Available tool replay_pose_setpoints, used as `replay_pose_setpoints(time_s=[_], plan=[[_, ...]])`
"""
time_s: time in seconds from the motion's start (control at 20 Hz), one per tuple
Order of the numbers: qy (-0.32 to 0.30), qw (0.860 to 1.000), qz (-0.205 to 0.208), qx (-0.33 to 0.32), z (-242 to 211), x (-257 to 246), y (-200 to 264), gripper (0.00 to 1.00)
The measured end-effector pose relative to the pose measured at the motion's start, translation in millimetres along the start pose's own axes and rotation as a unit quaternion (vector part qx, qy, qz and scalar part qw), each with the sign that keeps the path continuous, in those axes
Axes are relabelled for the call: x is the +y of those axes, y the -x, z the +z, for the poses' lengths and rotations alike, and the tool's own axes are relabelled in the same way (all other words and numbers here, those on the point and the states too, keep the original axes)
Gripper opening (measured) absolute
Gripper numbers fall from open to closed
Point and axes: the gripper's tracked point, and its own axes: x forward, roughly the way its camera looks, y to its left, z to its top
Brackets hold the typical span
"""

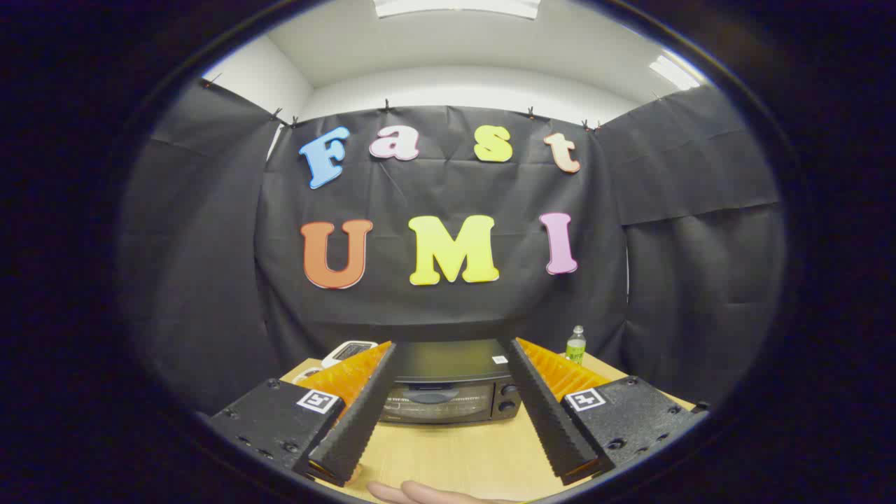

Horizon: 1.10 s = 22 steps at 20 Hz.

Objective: Open the toaster oven, put the food inside, and close the toaster oven door.

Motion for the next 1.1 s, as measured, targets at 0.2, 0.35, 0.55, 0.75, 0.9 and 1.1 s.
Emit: replay_pose_setpoints(time_s=[0.2, 0.35, 0.55, 0.75, 0.9, 1.1], plan=[[-0.014, 1.000, 0.010, 0.011, -8, -1, 2, 1.00], [-0.014, 1.000, 0.010, 0.017, -17, -4, 0, 1.00], [-0.028, 0.999, 0.014, 0.035, -25, -4, -1, 1.00], [-0.025, 0.999, 0.013, 0.023, -19, -2, 4, 1.00], [-0.021, 1.000, 0.015, 0.017, -18, 3, 3, 1.00], [-0.006, 1.000, 0.004, -0.001, -18, 3, -6, 1.00]])
